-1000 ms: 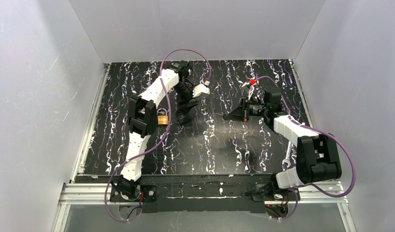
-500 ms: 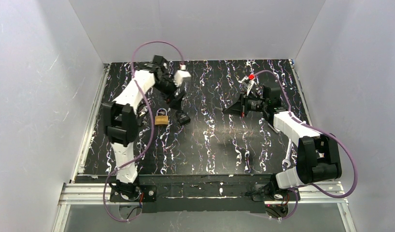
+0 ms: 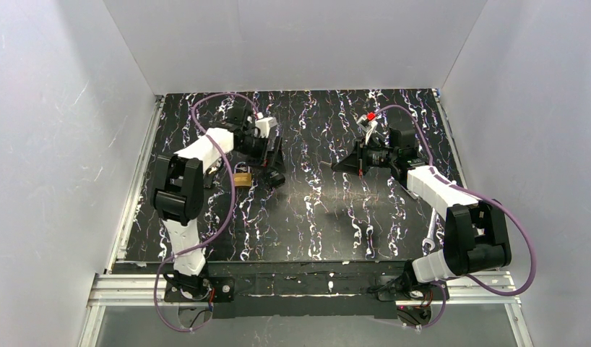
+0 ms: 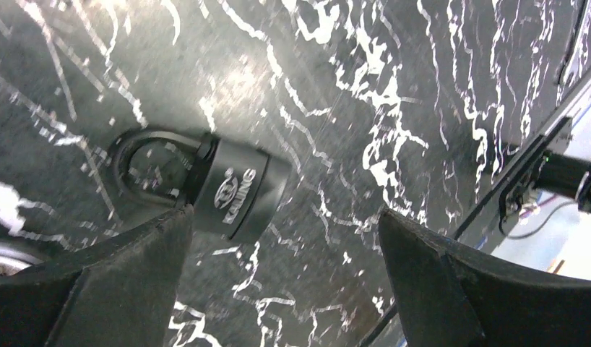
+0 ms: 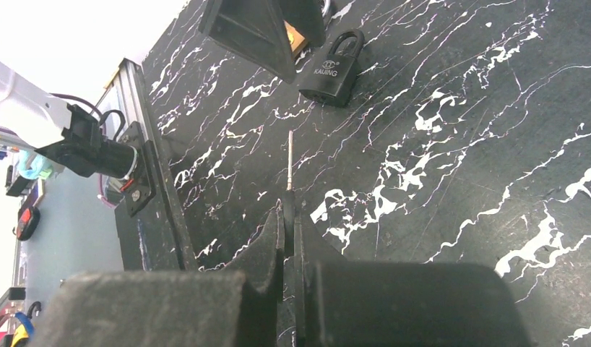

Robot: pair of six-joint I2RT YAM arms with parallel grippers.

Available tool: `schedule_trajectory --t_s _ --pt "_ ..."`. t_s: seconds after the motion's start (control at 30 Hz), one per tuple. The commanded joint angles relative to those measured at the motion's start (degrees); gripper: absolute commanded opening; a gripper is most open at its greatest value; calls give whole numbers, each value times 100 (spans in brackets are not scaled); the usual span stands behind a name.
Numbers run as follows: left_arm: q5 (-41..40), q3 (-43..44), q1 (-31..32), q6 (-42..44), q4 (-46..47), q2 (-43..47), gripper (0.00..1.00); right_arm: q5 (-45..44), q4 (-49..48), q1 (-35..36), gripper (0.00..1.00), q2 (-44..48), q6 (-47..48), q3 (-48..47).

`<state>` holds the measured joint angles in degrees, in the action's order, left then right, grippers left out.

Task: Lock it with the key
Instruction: Place the lock at the center of the board.

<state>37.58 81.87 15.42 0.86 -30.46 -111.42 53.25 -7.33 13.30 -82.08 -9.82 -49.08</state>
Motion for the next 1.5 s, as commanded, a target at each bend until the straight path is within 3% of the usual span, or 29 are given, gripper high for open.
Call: schedule_trajectory --t_s 0.0,0.4,0.83,1.13,1.33,1.47 --pt "-683 3 320 -870 715 251 98 -70 -21 3 1 132 162 -119" --pt "-1271 296 459 -813 875 -249 98 -46 13 -3 1 130 199 -101" --pt "-916 233 670 -780 877 -399 98 -43 13 -3 1 76 201 -132" --pt "-649 217 680 -664 855 -34 98 -80 -73 5 1 -70 81 -238" --pt "-452 463 106 -699 550 716 98 -516 -112 334 1 -590 56 -934" --pt "-325 500 -401 -629 233 1168 98 -1006 639 951 1 -1437 594 -1922"
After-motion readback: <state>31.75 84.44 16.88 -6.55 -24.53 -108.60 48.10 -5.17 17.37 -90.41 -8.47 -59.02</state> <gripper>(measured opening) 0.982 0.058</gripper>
